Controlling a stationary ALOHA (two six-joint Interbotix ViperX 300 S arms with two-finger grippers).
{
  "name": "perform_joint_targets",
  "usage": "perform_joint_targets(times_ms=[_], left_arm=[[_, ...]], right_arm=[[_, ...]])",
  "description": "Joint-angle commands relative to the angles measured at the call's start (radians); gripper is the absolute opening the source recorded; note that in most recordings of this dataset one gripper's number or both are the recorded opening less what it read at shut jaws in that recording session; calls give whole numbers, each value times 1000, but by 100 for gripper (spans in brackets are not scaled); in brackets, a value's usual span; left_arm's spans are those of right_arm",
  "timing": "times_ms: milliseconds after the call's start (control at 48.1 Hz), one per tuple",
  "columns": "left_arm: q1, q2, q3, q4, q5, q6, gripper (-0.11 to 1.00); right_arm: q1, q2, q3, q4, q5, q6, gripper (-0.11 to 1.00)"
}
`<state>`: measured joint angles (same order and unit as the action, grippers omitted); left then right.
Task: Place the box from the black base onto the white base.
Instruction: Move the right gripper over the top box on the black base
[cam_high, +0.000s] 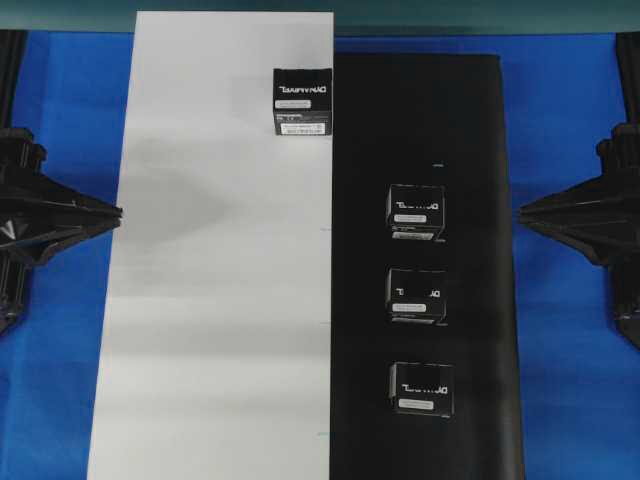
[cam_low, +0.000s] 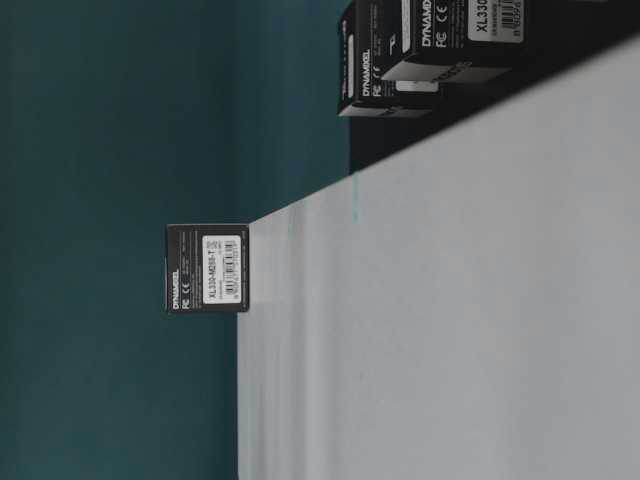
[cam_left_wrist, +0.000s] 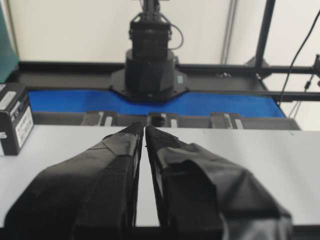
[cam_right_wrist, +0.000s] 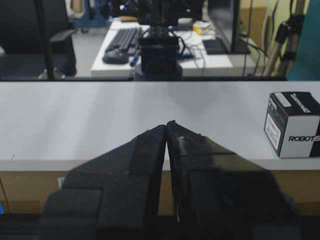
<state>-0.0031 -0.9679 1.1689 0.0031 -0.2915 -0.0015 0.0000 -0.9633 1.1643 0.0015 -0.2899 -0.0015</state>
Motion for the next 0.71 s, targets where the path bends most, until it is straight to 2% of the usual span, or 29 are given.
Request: perform_joint_targets(times_ms=[0,62,166,353,582,686], left_arm=[[6,6,-41,14,18,-15,14],[6,8,-61,12,49,-25,15],[5,9,-101,12,124,-34,3],[0,2,-137,14,193,-35,-1],[-2,0,-163,12,224,-35,-1],[-2,0,-169,12,241,-35,-1]], right_arm=[[-9,8,-5,8,2,6,14],[-15,8,-15,38,55,14,17],[-31,8,-44,78,225,31,8],[-52,8,-110,78,525,34,6],[-97,9,-173,75,755,32,6],[-143,12,-190,67,841,32,6]])
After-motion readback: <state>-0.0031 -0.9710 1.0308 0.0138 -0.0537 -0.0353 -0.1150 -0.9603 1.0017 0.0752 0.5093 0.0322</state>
